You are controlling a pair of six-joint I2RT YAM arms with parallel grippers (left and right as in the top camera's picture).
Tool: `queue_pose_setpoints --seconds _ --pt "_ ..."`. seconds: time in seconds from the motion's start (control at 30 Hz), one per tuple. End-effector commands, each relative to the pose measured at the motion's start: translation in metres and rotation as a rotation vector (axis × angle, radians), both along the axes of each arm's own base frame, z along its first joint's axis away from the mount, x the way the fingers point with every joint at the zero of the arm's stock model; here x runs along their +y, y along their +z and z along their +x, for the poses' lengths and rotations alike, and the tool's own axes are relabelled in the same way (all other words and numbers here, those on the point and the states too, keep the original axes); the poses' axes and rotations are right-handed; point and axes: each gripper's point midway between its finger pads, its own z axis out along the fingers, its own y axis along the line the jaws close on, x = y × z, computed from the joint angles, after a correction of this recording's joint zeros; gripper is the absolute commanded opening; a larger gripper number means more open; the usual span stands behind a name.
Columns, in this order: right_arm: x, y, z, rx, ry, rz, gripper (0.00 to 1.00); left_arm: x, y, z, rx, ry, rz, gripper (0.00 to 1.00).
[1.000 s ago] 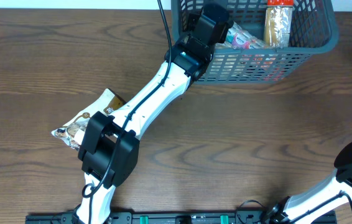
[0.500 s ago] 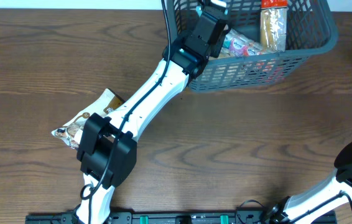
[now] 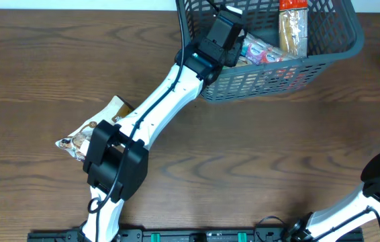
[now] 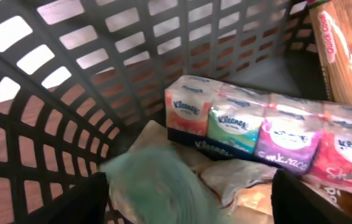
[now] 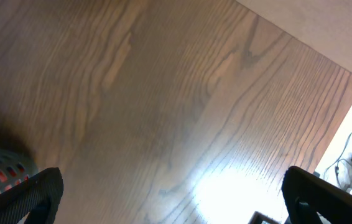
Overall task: Pack container
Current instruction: 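Lower the wipes packet into the basket and open the left gripper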
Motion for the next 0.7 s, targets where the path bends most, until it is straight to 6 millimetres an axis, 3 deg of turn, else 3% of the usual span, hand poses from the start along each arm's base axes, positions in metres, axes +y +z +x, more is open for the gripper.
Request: queue_pose_setpoints --seconds 0.0,0.33,0.67 --pt "-0.005 0.0 -0.005 0.007 -0.022 -0.008 0.99 0.012 -0.013 0.009 0.017 0.02 0.023 0.73" --pt "-0.005 0.0 -0.005 0.007 -0.022 -0.008 0.99 0.019 0.03 0.025 -0.072 -0.003 0.041 0.75" --pt "-0.005 0.0 -0.005 0.007 -0.022 -0.008 0.99 0.019 0.075 0.027 -0.14 -0.025 0.048 0.76"
